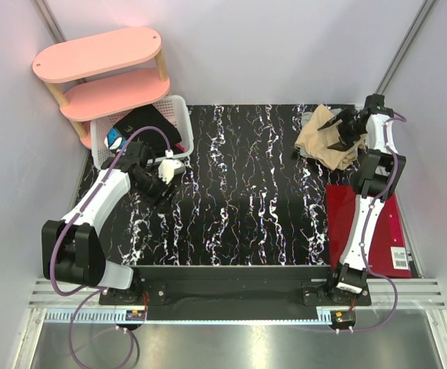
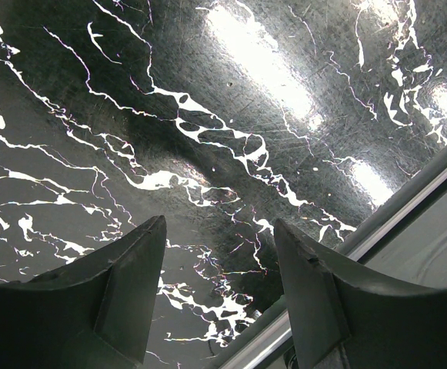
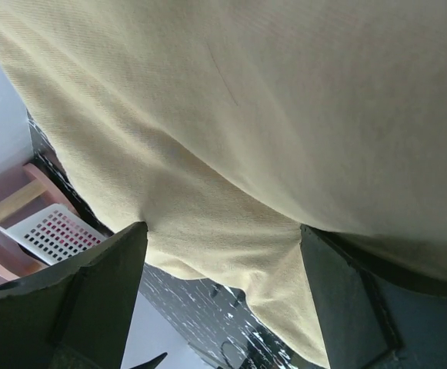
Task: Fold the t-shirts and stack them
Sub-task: Neatly place the folded tshirt to the corner
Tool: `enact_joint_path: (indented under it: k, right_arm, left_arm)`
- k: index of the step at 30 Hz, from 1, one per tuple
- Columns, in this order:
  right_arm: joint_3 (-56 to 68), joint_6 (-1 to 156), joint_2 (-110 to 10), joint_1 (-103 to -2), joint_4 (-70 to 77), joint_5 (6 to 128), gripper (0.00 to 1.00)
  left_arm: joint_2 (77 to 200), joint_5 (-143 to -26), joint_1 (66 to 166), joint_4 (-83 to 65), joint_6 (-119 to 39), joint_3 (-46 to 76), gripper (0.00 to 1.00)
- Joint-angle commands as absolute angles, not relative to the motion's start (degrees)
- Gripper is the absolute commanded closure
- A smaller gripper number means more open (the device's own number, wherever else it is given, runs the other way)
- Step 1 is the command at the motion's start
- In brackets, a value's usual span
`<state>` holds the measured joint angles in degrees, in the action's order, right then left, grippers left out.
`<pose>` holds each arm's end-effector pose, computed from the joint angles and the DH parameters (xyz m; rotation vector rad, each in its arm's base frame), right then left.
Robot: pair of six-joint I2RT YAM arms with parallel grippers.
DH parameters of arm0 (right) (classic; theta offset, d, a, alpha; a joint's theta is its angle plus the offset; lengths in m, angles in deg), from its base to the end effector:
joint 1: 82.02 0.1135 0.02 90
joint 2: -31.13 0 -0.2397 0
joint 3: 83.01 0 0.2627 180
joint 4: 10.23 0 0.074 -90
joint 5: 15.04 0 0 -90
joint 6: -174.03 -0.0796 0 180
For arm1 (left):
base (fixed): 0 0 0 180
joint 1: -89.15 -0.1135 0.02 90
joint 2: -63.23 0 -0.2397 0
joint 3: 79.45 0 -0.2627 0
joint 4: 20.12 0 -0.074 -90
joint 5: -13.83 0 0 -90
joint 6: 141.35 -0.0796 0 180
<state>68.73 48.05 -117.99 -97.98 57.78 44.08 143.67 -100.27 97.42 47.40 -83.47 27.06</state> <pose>0.5375 -0.1112 0.1191 1.0342 2.4940 0.8352 0.2726 -0.0725 0.1768 1.0245 2.5534 -0.4969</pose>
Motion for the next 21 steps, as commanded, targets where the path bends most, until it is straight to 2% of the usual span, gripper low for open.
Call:
enact_joint_path:
  k: [1,8,13,21]
  right_arm:
    - [70.1,50.7,-117.2,-97.9,59.8,46.0,0.11]
    - [74.5,46.7,-109.5,-97.6,56.1,37.8,0.08]
    - [76.9,42.8,-111.4,-95.7,53.0,29.6,0.05]
    - [70.1,44.9,-116.5,-88.5,51.1,29.8,0.03]
  left_arm:
    - [143.7,-101.2,97.1,46.0,-84.3,26.3,0.37]
    - [143.0,-100.6,97.1,46.1,-84.5,26.4,0.37]
    - [143.9,-100.9,97.2,46.1,-84.1,25.6,0.37]
    - [145.2,-101.1,97.1,46.0,-83.9,24.6,0.37]
